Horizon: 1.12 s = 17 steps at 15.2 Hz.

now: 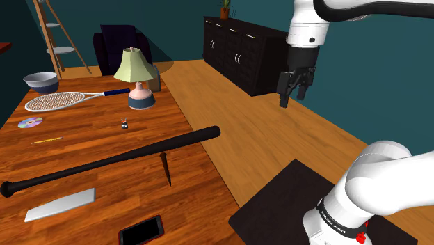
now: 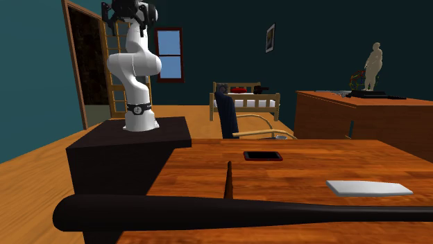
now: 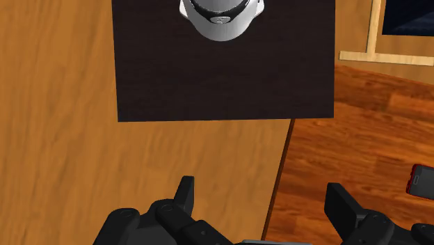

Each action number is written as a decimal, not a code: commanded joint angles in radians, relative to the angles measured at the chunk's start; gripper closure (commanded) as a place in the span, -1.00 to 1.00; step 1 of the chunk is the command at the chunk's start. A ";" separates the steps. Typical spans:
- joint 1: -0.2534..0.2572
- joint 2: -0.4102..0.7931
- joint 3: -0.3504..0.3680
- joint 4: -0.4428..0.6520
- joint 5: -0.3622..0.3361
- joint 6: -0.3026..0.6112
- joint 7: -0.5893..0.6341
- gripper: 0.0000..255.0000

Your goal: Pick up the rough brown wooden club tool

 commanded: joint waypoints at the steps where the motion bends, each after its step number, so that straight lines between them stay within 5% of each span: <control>1: 0.000 0.000 0.000 0.000 0.000 0.000 0.000 -1.00; 17: 0.026 0.415 0.220 -0.047 0.089 0.501 0.246 -1.00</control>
